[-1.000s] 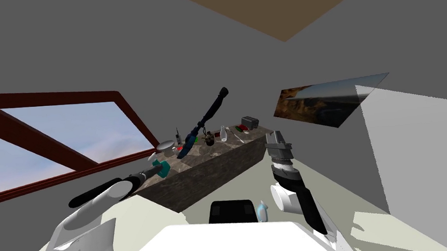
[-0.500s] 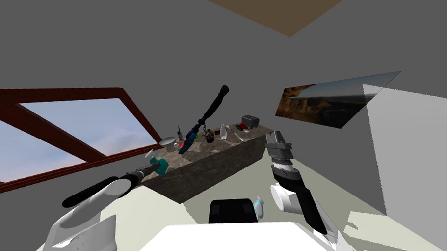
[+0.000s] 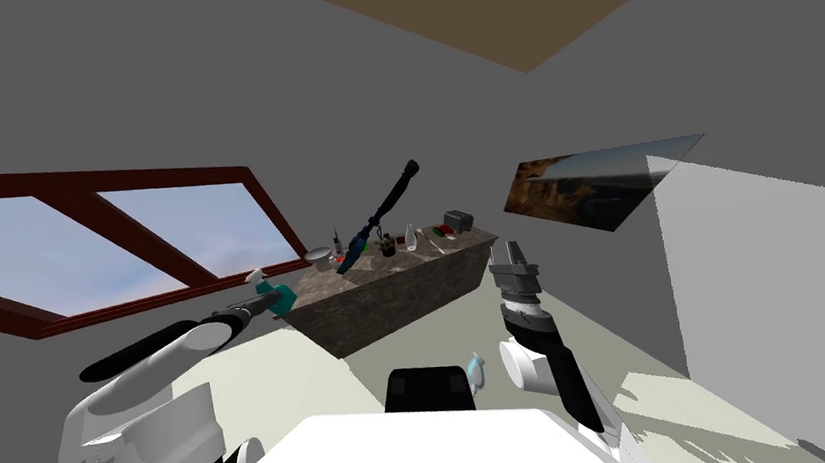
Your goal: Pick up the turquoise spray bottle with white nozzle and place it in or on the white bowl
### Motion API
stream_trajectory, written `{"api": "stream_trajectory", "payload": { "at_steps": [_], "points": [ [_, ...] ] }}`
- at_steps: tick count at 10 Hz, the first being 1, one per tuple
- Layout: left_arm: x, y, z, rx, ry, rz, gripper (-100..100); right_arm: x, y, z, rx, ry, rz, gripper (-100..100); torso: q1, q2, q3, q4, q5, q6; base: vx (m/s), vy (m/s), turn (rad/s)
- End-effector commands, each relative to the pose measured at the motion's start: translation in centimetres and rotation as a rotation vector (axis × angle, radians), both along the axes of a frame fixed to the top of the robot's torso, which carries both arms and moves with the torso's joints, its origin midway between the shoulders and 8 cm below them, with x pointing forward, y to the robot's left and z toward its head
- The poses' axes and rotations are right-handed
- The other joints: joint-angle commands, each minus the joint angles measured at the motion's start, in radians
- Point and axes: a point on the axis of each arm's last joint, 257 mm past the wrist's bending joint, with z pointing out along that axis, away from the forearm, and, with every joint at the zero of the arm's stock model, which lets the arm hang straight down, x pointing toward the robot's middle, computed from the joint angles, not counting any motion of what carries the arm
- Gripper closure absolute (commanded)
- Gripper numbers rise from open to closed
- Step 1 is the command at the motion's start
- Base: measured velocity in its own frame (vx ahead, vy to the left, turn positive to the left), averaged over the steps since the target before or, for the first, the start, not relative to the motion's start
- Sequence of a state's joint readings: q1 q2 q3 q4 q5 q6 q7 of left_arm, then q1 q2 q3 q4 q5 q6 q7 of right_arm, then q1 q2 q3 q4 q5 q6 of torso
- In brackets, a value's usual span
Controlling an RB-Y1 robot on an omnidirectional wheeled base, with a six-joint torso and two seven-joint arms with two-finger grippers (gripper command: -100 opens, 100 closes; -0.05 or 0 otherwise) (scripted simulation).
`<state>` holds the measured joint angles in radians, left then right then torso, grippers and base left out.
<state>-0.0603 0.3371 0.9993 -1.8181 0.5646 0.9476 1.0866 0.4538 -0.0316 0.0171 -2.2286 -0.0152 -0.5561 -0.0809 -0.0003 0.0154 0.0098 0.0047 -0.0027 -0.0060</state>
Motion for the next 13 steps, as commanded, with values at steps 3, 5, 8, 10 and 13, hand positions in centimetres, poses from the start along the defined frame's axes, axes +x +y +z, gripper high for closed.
{"api": "stream_trajectory", "payload": {
  "at_steps": [3, 5, 8, 10, 13],
  "points": [
    [-1.2, 3.6, 3.6, 0.065, -0.055, 0.090, 100, 0.0, 0.0, 0.0, 0.000, 0.000, 0.000, 0, 0.002, -0.003, -0.002, 0.000, 0.000, 0.000, -0.103, 0.055, -0.069],
    [-1.9, 5.6, 5.6, 0.090, -0.083, 0.140, 100, 0.0, 0.0, 0.0, 0.000, 0.000, 0.000, 0, 0.005, -0.005, -0.003, -0.001, 0.000, 0.000, -0.059, 0.102, -0.128],
    [-3.2, 8.3, 8.2, 0.115, -0.120, 0.213, 100, 0.0, 0.0, 0.0, 0.000, 0.000, 0.000, 0, 0.010, -0.012, -0.007, -0.002, 0.001, 0.001, -0.015, 0.170, -0.172],
    [-4.1, 9.9, 9.5, 0.121, -0.140, 0.257, 100, 0.0, 0.0, 0.0, 0.000, 0.000, 0.000, 0, 0.013, -0.013, -0.008, -0.003, 0.002, 0.001, -0.005, 0.200, -0.213],
    [-5.1, 11.9, 10.7, 0.114, -0.157, 0.312, 100, 0.0, 0.0, 0.0, -0.001, 0.000, 0.000, 0, 0.014, -0.017, -0.010, -0.004, 0.003, 0.003, 0.021, 0.209, -0.248]
  ]
}}
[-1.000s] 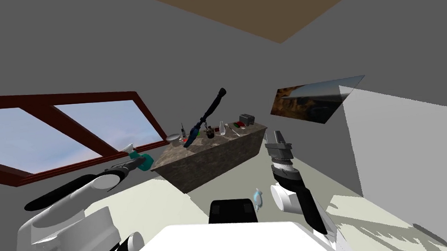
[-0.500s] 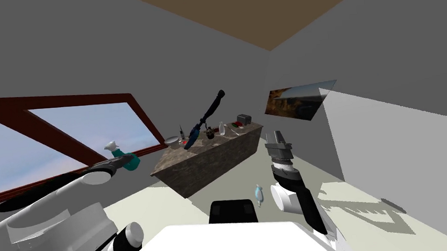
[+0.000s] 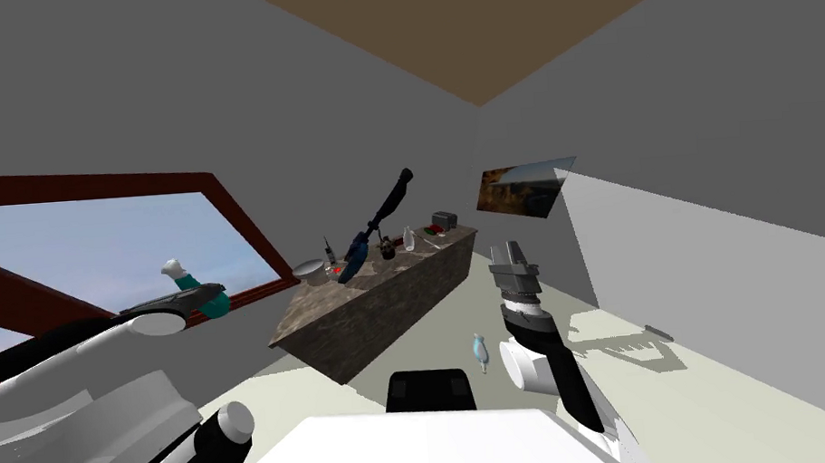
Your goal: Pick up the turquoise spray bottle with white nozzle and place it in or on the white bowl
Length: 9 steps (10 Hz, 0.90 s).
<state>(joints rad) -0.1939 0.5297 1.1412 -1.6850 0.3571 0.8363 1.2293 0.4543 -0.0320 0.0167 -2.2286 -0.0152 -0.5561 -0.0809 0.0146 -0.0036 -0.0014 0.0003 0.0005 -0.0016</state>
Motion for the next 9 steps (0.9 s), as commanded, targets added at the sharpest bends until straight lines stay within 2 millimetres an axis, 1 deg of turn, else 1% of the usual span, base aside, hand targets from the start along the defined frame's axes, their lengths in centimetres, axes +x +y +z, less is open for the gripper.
{"api": "stream_trajectory", "payload": {
  "at_steps": [1, 5, 9],
  "points": [
    [-0.4, 0.9, 0.1, -0.012, -0.011, 0.024, 100, 0.0, 0.0, 0.0, 0.000, 0.000, 0.000, 0, 0.000, 0.000, 0.000, 0.000, 0.000, 0.000, 0.034, 0.257, -0.258],
    [-1.1, 2.7, 0.1, -0.059, -0.021, 0.067, 100, 0.0, 0.0, 0.0, 0.000, 0.000, 0.000, 0, 0.001, -0.005, -0.003, -0.001, 0.001, 0.003, 0.041, 0.232, -0.310],
    [-1.2, 3.7, -1.5, -0.126, -0.012, 0.091, 100, 0.0, 0.0, 0.0, 0.000, 0.000, 0.000, 0, -0.001, -0.006, -0.004, -0.001, 0.001, 0.004, 0.024, 0.206, -0.283]
  ]
}}
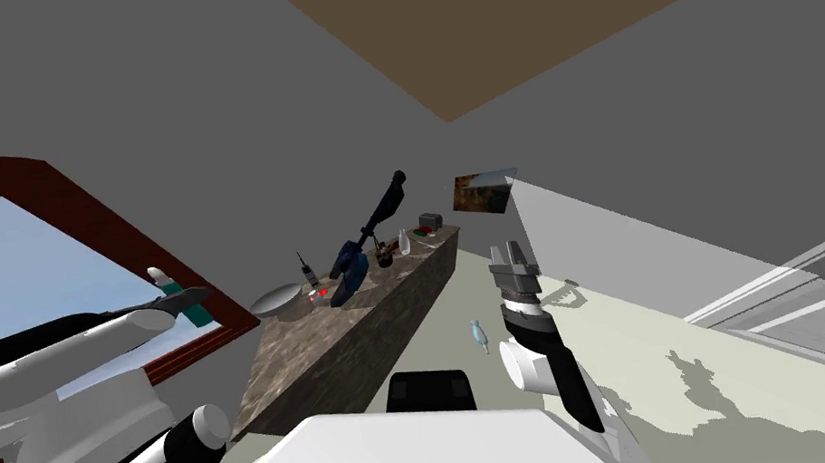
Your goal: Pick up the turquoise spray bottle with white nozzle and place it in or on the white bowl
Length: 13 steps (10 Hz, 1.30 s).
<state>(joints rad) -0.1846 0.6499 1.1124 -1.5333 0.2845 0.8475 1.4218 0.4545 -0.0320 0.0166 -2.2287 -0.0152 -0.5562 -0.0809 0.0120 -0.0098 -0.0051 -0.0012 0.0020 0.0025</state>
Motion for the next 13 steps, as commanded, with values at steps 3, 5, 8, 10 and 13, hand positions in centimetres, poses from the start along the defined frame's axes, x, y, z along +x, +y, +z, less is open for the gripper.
{"api": "stream_trajectory", "payload": {
  "at_steps": [3, 5, 8, 10, 13],
  "points": [
    [0.0, 0.1, -2.1, -0.070, 0.016, 0.011, 100, 0.0, 0.0, 0.0, 0.000, 0.000, 0.000, 0, -0.005, 0.000, 0.000, 0.000, -0.001, 0.000, 0.021, 0.133, -0.226],
    [0.1, -0.1, -3.7, -0.116, 0.030, 0.013, 100, 0.0, 0.0, 0.0, 0.000, 0.000, 0.000, 0, -0.006, -0.001, 0.000, 0.000, -0.001, 0.001, 0.020, 0.115, -0.224],
    [0.0, -0.2, -4.1, -0.128, 0.034, 0.012, -100, 0.0, 0.0, 0.0, 0.000, 0.000, 0.000, 0, -0.013, 0.002, 0.002, 0.001, -0.003, -0.001, 0.004, 0.033, -0.092],
    [0.0, -0.2, -4.1, -0.128, 0.034, 0.012, -100, 0.0, 0.0, 0.0, 0.000, 0.000, 0.000, 0, -0.016, 0.003, 0.003, 0.002, -0.004, -0.001, 0.000, 0.000, 0.000],
    [0.0, -0.2, -4.1, -0.128, 0.034, 0.012, 0, 0.0, 0.0, 0.0, 0.000, 0.000, 0.000, 0, -0.016, 0.004, 0.003, 0.002, -0.004, -0.001, 0.000, 0.000, 0.000]
  ]
}}
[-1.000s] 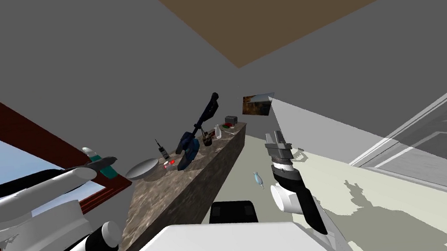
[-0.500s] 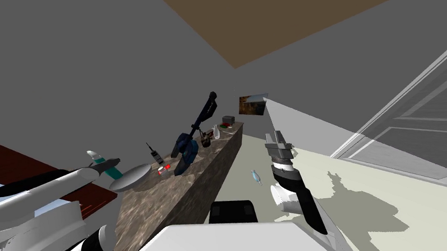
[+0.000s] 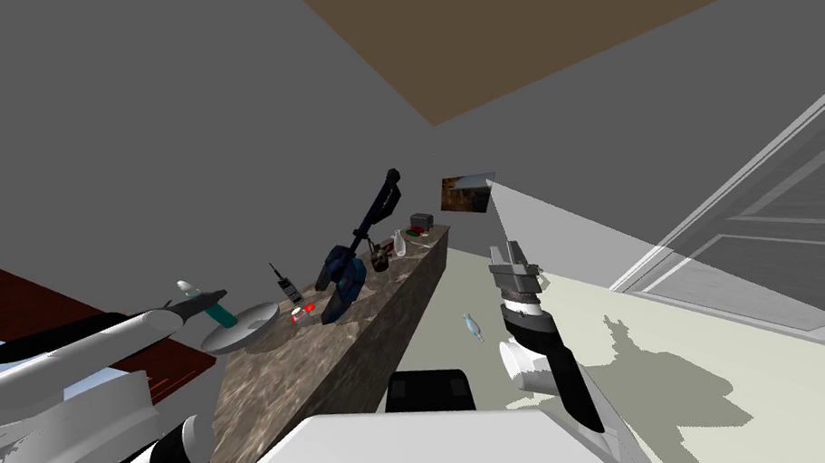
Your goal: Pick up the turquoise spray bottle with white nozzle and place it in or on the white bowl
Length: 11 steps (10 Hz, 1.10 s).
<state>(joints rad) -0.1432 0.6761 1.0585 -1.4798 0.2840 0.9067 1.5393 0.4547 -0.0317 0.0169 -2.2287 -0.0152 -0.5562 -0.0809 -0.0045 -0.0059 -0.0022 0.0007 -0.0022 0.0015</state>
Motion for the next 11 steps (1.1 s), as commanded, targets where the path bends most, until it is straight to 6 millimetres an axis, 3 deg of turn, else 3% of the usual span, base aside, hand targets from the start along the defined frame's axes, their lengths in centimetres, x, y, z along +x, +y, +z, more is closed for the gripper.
{"api": "stream_trajectory", "payload": {
  "at_steps": [1, 6, 8, 9, 11],
  "points": [
    [-0.3, 0.1, 1.0, -0.001, -0.002, 0.005, -100, 0.0, 0.0, 0.0, 0.000, 0.000, 0.000, 0, 0.000, 0.000, 0.000, 0.000, 0.000, 0.000, -0.007, 0.005, -0.034],
    [-1.5, 0.3, 4.7, -0.006, -0.007, 0.023, -100, 0.0, 0.0, 0.0, 0.000, 0.000, 0.000, 0, 0.001, 0.001, 0.001, 0.000, 0.000, 0.000, -0.016, 0.014, -0.034],
    [-1.4, 0.5, 4.8, -0.004, -0.008, 0.024, -100, 0.0, 0.0, 0.0, 0.000, 0.000, 0.000, 0, 0.001, 0.001, 0.001, 0.000, 0.000, 0.000, -0.014, 0.011, -0.021],
    [-1.5, 0.5, 4.8, -0.006, -0.007, 0.024, 0, 0.0, 0.0, 0.0, 0.000, 0.000, 0.000, 0, 0.000, 0.001, 0.001, 0.000, 0.000, 0.000, 0.000, 0.000, 0.000],
    [-1.5, 0.5, 4.8, -0.006, -0.007, 0.024, 0, 0.0, 0.0, 0.0, 0.000, 0.000, 0.000, 0, 0.000, 0.000, 0.000, 0.000, 0.000, 0.000, 0.000, 0.000, 0.000]
  ]
}}
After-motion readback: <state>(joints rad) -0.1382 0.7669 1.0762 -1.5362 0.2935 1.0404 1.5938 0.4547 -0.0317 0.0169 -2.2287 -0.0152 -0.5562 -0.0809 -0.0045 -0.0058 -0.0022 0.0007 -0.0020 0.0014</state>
